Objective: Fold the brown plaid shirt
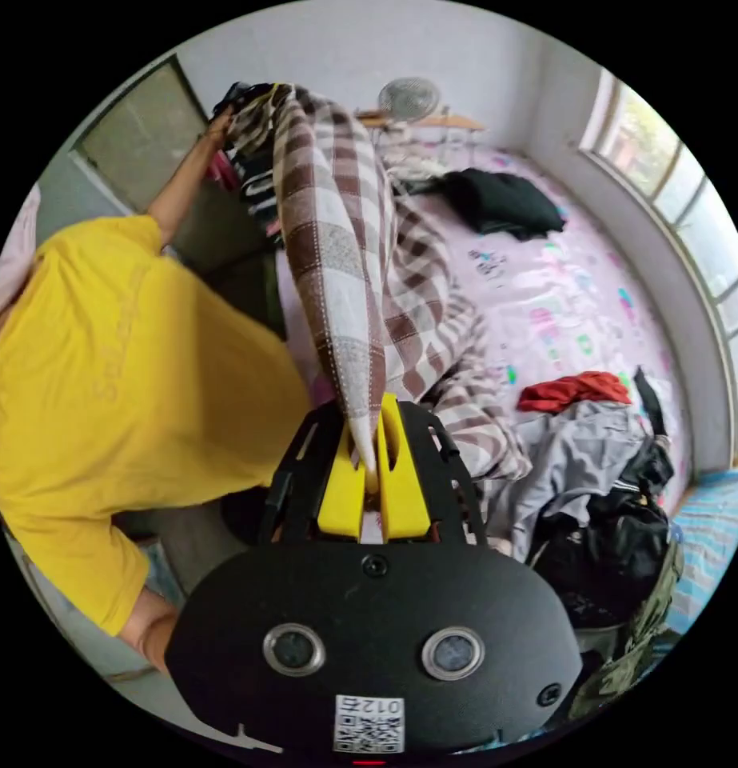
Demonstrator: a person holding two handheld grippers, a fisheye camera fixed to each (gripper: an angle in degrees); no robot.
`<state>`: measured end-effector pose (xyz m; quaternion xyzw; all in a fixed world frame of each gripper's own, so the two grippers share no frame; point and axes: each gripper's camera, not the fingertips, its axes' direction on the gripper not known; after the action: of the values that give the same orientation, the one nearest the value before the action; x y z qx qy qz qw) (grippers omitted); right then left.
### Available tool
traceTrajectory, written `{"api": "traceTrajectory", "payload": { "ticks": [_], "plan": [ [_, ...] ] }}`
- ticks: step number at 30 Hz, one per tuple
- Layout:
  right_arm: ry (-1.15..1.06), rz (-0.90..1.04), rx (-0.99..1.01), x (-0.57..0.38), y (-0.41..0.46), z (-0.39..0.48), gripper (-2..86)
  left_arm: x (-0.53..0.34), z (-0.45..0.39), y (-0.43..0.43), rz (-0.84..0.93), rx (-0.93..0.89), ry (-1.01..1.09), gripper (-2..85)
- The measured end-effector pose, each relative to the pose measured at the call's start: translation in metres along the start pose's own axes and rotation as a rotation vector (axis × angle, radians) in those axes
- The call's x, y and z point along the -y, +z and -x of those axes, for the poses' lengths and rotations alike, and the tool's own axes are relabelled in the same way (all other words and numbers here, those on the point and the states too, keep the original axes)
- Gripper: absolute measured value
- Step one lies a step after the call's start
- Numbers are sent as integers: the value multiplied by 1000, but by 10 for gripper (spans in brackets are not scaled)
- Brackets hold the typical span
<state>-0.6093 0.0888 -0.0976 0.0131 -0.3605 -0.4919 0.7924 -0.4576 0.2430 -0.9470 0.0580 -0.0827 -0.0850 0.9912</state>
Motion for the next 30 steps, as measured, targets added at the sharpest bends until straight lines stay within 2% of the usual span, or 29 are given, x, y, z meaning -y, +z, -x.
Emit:
{"api": "traceTrajectory", "payload": {
  "ticks": [2, 3, 5, 7, 10, 12, 14, 16, 18, 20, 22, 23, 24, 26, 28, 30],
  "plan": [
    [27, 97, 153, -4, 79, -8, 31, -52, 34, 17, 96, 52, -101, 58],
    [49, 109, 203, -5, 100, -13, 31, -87, 59, 31, 158, 106, -216, 59],
    [173, 151, 388, -12, 186, -37, 31, -135, 92, 58, 256, 162, -365, 61],
    [255, 189, 476, -19, 244, -50, 33, -187, 122, 102, 514, 381, -518, 66],
    [310, 293, 484, -28, 305, -62, 37, -230, 138, 158, 841, 560, -587, 80],
    [314, 342, 470, -30, 318, -66, 44, -240, 137, 169, 886, 630, -626, 94],
    [301, 428, 457, -34, 320, -73, 68, -239, 130, 160, 835, 725, -677, 96],
    [287, 479, 399, -42, 315, -81, 79, -225, 116, 141, 767, 909, -735, 88],
    [293, 481, 366, -51, 303, -94, 80, -199, 95, 142, 735, 1087, -664, 84],
    [372, 352, 309, -58, 274, -125, 74, -167, 75, 162, 673, 1129, -530, 82],
    [453, 169, 218, -60, 245, -152, 62, -127, 69, 212, 605, 1007, -380, 83],
    [495, -3, 77, -59, 220, -165, 52, -119, 71, 228, 600, 976, -349, 84],
    [514, -90, -6, -59, 208, -170, 51, -105, 79, 262, 618, 944, -298, 86],
    [624, -376, -319, -59, 180, -183, 51, -93, 95, 316, 680, 941, -215, 90],
    [718, -476, -382, -56, 187, -202, 63, -88, 121, 375, 762, 962, -185, 95],
    [817, -416, -268, -49, 214, -237, 73, -87, 133, 403, 786, 956, -183, 99]
  ]
}}
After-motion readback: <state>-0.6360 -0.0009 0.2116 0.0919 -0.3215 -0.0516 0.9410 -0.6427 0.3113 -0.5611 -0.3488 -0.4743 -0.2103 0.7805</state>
